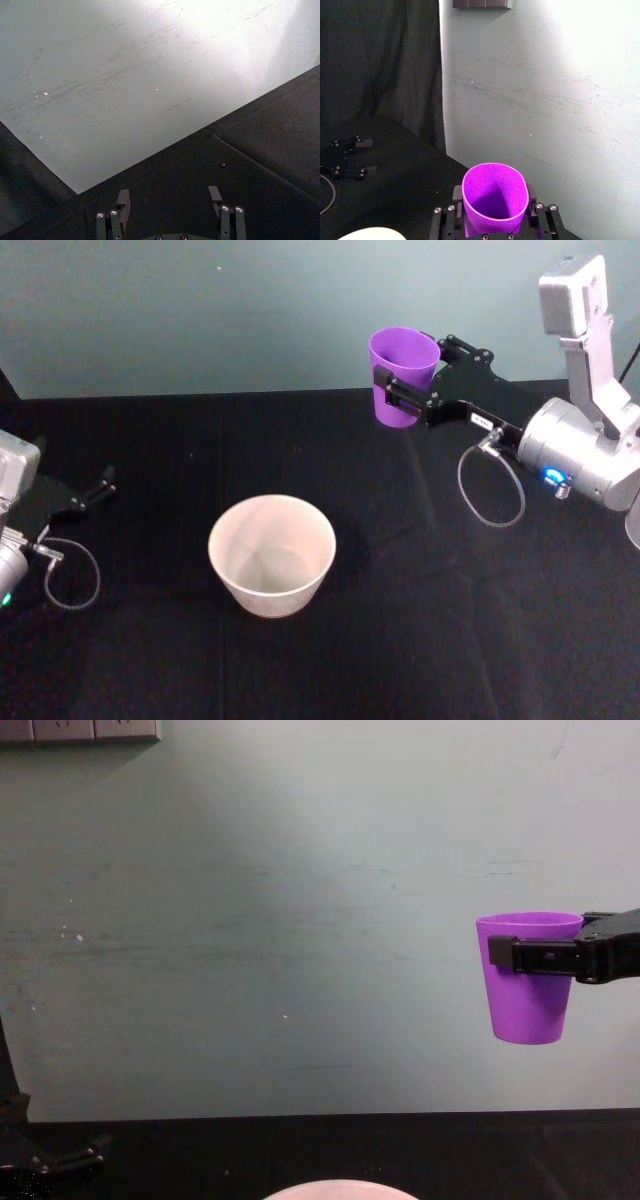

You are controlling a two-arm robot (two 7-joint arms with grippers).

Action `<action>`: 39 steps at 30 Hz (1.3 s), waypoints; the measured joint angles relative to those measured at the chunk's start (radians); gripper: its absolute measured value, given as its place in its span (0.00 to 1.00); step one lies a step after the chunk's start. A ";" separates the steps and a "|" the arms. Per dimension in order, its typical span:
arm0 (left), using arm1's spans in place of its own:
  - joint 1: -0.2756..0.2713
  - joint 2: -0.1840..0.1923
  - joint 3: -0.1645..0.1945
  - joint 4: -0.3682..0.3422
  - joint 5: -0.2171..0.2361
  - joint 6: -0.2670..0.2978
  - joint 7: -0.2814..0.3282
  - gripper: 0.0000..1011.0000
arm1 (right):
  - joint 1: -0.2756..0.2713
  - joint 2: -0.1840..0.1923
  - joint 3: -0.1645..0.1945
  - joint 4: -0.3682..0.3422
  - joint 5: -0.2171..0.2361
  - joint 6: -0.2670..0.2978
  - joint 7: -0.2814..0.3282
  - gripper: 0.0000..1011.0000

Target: Pick up the cup and pour the mung beans from the cup into the bowl.

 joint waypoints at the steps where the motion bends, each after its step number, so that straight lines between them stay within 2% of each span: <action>1: 0.000 0.000 0.000 0.000 0.000 0.000 0.000 1.00 | 0.000 0.000 0.000 0.000 0.000 0.000 0.000 0.71; 39: 0.000 0.000 0.000 0.000 0.000 0.000 0.000 1.00 | 0.000 0.000 0.000 0.000 0.000 0.000 0.000 0.71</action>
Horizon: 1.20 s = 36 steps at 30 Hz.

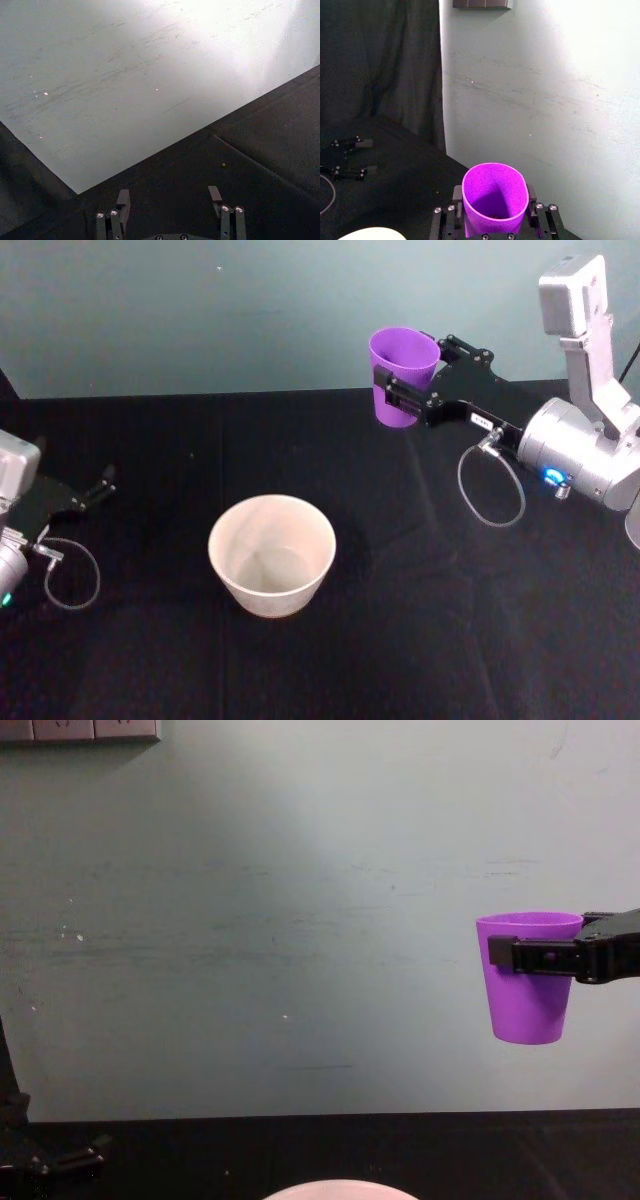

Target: Pick up the cup and pour the mung beans from the cup into the bowl.

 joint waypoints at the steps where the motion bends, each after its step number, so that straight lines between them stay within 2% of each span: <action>1: 0.000 0.000 0.000 0.000 0.000 0.000 0.000 1.00 | 0.000 0.000 0.000 0.000 0.000 0.000 0.000 0.71; 36: 0.000 0.000 0.000 0.000 0.000 0.000 0.000 1.00 | 0.000 0.000 0.000 0.000 0.000 0.000 0.000 0.71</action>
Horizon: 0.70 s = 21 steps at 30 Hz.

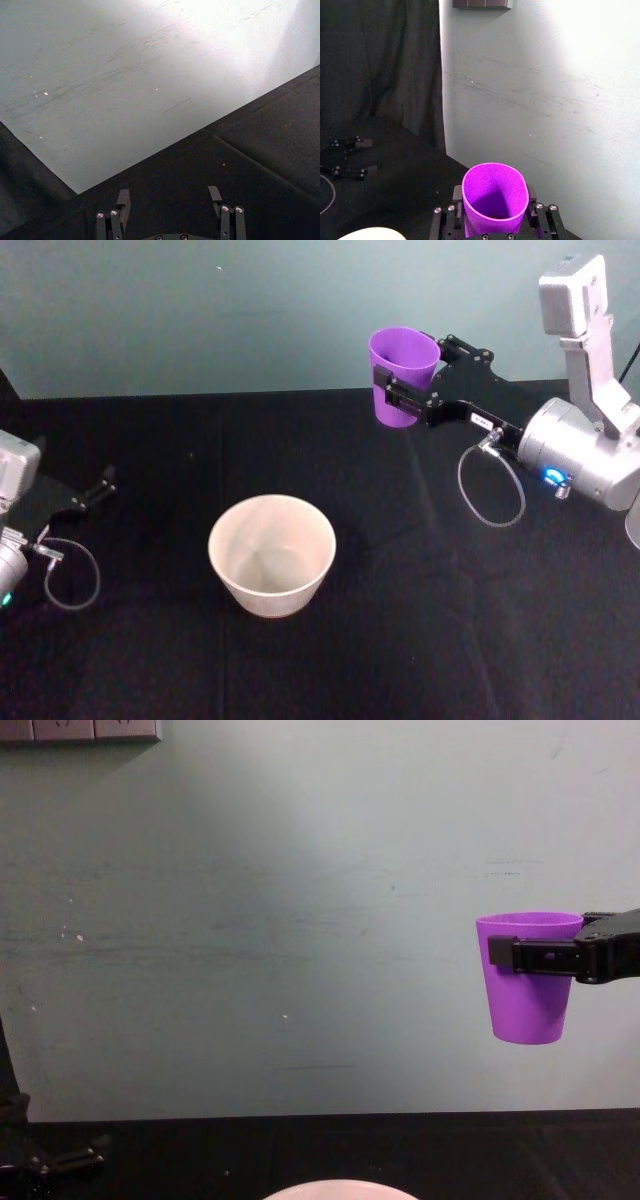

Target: Pick up the cup and pour the mung beans from the cup into the bowl.

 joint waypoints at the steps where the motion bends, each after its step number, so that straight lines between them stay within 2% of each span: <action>1: 0.000 0.000 0.000 0.000 0.000 0.000 0.000 1.00 | 0.000 0.000 0.000 0.000 0.000 0.000 0.000 0.71; 21: 0.000 0.000 0.000 0.000 0.000 0.000 0.000 1.00 | 0.000 0.000 0.000 0.000 0.000 0.000 0.000 0.71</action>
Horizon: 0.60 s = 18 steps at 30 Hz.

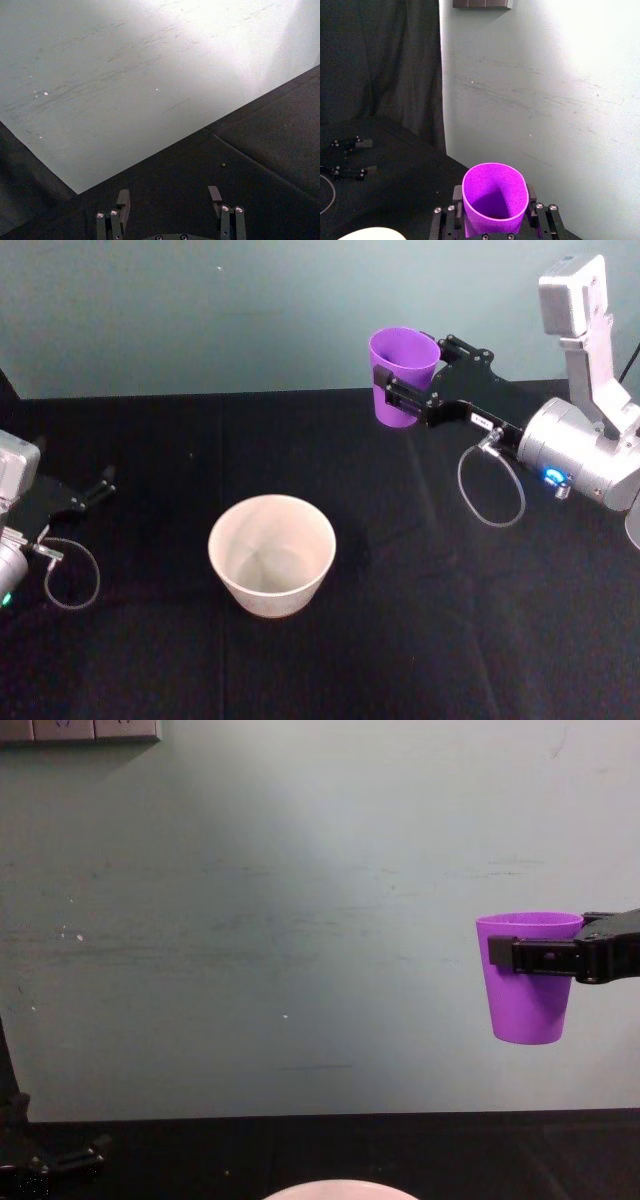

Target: Pick up the cup and pour the mung beans from the cup into the bowl.

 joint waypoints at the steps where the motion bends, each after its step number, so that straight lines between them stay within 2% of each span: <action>1: 0.000 0.000 0.000 0.000 0.000 0.000 0.000 1.00 | 0.000 0.000 0.000 0.000 0.000 0.000 0.000 0.71; 18: 0.000 0.000 0.000 0.000 0.000 0.000 0.000 1.00 | 0.000 0.000 0.000 0.000 0.000 0.000 0.000 0.71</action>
